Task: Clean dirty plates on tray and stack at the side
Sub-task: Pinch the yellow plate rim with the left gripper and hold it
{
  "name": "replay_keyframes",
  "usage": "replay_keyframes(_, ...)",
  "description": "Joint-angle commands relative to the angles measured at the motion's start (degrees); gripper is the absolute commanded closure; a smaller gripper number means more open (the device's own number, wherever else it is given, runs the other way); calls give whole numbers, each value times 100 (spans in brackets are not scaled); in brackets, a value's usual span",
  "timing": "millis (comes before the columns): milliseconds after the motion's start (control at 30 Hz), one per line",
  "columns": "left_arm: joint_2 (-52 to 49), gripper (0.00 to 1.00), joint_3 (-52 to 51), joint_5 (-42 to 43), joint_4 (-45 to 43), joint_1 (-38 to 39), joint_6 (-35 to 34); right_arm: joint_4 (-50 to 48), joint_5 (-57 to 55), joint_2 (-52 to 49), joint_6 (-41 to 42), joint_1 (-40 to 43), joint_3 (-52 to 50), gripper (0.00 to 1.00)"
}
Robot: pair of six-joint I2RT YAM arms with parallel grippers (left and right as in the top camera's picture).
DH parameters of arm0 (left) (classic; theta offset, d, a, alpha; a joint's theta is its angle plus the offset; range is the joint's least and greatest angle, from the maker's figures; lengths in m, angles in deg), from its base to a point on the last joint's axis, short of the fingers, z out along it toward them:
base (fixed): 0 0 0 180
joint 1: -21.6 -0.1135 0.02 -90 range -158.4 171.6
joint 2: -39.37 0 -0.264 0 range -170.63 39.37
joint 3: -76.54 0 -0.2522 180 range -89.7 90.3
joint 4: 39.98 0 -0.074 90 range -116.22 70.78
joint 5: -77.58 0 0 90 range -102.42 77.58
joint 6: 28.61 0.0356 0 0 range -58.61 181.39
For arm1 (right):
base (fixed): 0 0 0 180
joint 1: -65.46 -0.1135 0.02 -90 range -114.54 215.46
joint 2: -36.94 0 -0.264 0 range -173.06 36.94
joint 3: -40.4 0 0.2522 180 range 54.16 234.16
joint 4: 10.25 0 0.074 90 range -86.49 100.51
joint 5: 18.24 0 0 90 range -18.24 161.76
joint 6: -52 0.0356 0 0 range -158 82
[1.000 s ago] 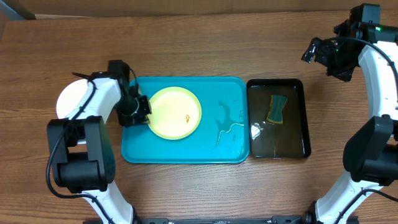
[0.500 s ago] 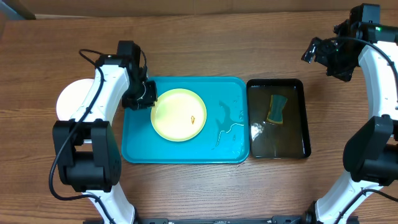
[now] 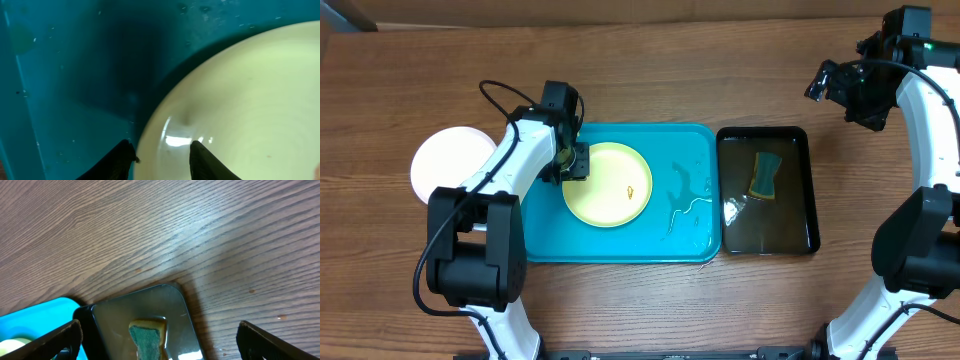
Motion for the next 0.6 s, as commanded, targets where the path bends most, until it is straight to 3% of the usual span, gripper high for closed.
replay_keyframes(0,-39,63,-127,-264,-24,-9,114,-22,28,68,-13,0,83,0)
replay_keyframes(67,-39,67,-164,-138,-33,-4,114,-22,28,68,-13,0,83,0)
replay_keyframes(567,-42,71,-455,-90,-332,7,48,-22,28,68,-13,0,83,0)
